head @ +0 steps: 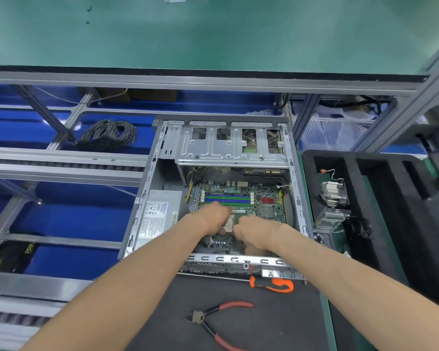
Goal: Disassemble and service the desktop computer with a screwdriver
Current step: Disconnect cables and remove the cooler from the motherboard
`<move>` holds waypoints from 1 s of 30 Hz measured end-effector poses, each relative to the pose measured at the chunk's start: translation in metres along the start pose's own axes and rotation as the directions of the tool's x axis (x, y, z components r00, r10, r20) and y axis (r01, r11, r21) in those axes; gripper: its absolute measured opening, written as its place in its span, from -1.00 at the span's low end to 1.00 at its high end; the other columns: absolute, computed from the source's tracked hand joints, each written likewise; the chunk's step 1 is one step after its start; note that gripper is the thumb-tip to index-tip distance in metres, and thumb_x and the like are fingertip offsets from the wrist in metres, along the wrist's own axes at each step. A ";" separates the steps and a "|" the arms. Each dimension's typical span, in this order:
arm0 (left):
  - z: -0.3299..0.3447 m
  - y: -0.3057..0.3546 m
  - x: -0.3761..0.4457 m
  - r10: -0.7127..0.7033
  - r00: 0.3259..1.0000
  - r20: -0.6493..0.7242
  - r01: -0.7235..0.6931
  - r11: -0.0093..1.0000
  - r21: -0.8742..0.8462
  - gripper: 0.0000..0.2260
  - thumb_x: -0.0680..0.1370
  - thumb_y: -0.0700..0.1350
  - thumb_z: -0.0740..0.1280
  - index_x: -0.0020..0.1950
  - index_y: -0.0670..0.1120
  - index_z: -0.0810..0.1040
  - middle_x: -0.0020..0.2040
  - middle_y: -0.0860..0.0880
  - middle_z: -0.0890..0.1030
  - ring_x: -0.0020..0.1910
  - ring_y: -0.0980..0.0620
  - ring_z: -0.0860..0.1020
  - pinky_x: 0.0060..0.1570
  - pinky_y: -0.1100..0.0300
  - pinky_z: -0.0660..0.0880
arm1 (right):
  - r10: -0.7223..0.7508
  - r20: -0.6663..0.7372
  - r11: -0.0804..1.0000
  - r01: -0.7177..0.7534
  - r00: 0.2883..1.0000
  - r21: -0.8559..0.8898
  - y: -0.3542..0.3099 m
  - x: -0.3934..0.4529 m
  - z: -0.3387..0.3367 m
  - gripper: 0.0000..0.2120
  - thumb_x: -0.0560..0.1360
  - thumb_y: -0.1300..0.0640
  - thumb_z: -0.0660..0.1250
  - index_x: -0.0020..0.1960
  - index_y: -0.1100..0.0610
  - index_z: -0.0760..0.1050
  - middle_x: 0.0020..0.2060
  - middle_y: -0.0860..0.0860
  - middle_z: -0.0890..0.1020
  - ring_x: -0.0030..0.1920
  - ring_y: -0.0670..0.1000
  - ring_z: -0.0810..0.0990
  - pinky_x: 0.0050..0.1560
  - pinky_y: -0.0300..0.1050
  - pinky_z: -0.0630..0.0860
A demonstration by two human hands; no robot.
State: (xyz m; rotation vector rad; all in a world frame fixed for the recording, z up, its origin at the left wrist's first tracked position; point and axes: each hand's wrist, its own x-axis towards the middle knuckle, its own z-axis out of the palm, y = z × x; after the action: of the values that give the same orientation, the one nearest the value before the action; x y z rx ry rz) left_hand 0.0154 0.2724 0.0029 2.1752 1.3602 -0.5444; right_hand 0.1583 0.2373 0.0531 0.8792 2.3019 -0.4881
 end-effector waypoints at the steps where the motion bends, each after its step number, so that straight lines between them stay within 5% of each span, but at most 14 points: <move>1: -0.001 0.000 -0.001 -0.001 1.000 0.001 0.001 1.000 -0.004 -0.74 0.51 -0.17 0.49 -0.07 -0.10 0.39 -0.07 -0.10 0.52 -0.02 -0.16 0.57 -0.13 0.01 0.48 | 0.005 0.005 1.000 -0.005 1.000 0.001 0.001 0.000 0.000 -0.80 0.58 0.27 0.24 0.11 0.28 0.59 -0.12 0.12 0.52 -0.15 0.13 0.47 -0.12 -0.01 0.50; 7: -0.002 0.002 -0.002 0.004 1.000 -0.003 -0.004 1.000 0.027 -0.79 0.54 -0.21 0.42 -0.03 -0.11 0.37 -0.01 -0.16 0.57 0.02 -0.19 0.57 -0.02 -0.06 0.54 | -0.040 -0.008 0.999 0.040 0.999 -0.010 -0.010 0.002 -0.007 -0.78 0.62 0.34 0.17 0.16 0.32 0.55 -0.11 0.08 0.44 -0.09 0.16 0.53 -0.13 -0.03 0.43; 11: -0.004 0.002 -0.003 -0.013 1.000 0.000 0.013 1.000 0.001 -0.79 0.52 -0.19 0.46 -0.03 -0.09 0.41 0.03 -0.15 0.59 -0.01 -0.15 0.57 -0.07 0.00 0.51 | 0.042 -0.087 0.999 -0.041 0.995 0.017 0.008 -0.007 -0.014 -0.77 0.49 0.28 0.26 -0.32 0.13 0.40 -0.37 -0.02 0.39 -0.39 -0.05 0.40 -0.43 -0.18 0.32; 13: -0.004 0.003 -0.004 -0.065 0.998 0.017 0.066 0.997 -0.026 -0.85 0.54 -0.24 0.39 -0.09 -0.08 0.43 0.05 -0.18 0.62 -0.10 -0.13 0.55 -0.10 0.04 0.51 | 0.046 -0.159 0.998 -0.038 0.986 0.050 0.008 -0.005 -0.026 -0.74 0.44 0.28 0.29 -0.38 0.08 0.34 -0.42 -0.01 0.40 -0.43 -0.05 0.39 -0.47 -0.19 0.29; 18: -0.024 -0.001 -0.020 -0.057 0.997 0.042 0.056 0.998 0.037 -0.85 0.58 -0.31 0.25 0.04 -0.19 0.60 0.06 -0.14 0.63 -0.04 -0.10 0.56 -0.11 0.12 0.45 | 0.105 -0.160 0.990 -0.088 0.982 0.108 0.007 0.001 -0.029 -0.85 0.42 0.26 0.31 -0.30 0.12 0.41 -0.37 0.01 0.45 -0.41 -0.01 0.44 -0.47 -0.19 0.31; 22: -0.040 -0.005 -0.034 -0.005 0.971 0.239 -0.035 0.986 0.163 -0.70 0.53 -0.40 0.23 -0.08 -0.02 0.61 0.07 -0.01 0.63 0.02 -0.08 0.57 0.01 0.06 0.55 | 0.184 -0.055 0.971 -0.173 0.981 0.166 0.015 -0.005 -0.006 -0.74 0.48 0.31 0.32 -0.31 0.09 0.34 -0.25 0.05 0.55 -0.32 0.02 0.55 -0.34 -0.07 0.57; 25: -0.046 0.003 -0.038 -0.031 0.949 0.314 -0.061 0.958 0.280 -0.71 0.54 -0.37 0.21 -0.11 0.02 0.54 -0.04 -0.05 0.56 -0.13 -0.11 0.46 -0.14 0.08 0.45 | 0.165 -0.020 0.966 -0.158 0.986 0.205 0.010 -0.004 0.004 -0.77 0.50 0.34 0.32 -0.26 0.12 0.38 -0.15 0.08 0.57 -0.17 0.11 0.63 -0.07 0.06 0.67; 28: -0.059 0.007 -0.044 -0.038 0.937 0.347 -0.070 0.954 0.292 -0.80 0.59 -0.26 0.30 0.04 -0.06 0.70 0.07 0.01 0.65 0.03 -0.05 0.59 0.00 0.09 0.55 | 0.157 -0.031 0.951 -0.143 0.987 0.276 0.009 -0.002 0.007 -0.84 0.47 0.37 0.31 -0.19 0.14 0.48 -0.21 0.07 0.54 -0.22 0.11 0.61 -0.12 0.03 0.67; 30: -0.065 0.007 -0.046 -0.051 0.925 0.376 -0.078 0.944 0.319 -0.87 0.58 -0.17 0.35 -0.01 -0.10 0.70 -0.04 0.04 0.65 0.00 -0.05 0.60 0.02 0.03 0.59 | 0.151 -0.045 0.937 -0.129 0.987 0.325 0.009 -0.002 0.008 -0.80 0.46 0.38 0.29 -0.05 0.16 0.60 -0.15 0.09 0.59 -0.16 0.14 0.63 -0.10 0.04 0.68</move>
State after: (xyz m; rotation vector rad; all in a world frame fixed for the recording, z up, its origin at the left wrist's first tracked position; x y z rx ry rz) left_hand 0.0065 0.2769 0.0821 2.1724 1.1001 -1.1954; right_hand 0.1687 0.2386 0.0474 1.2251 2.2354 -0.7963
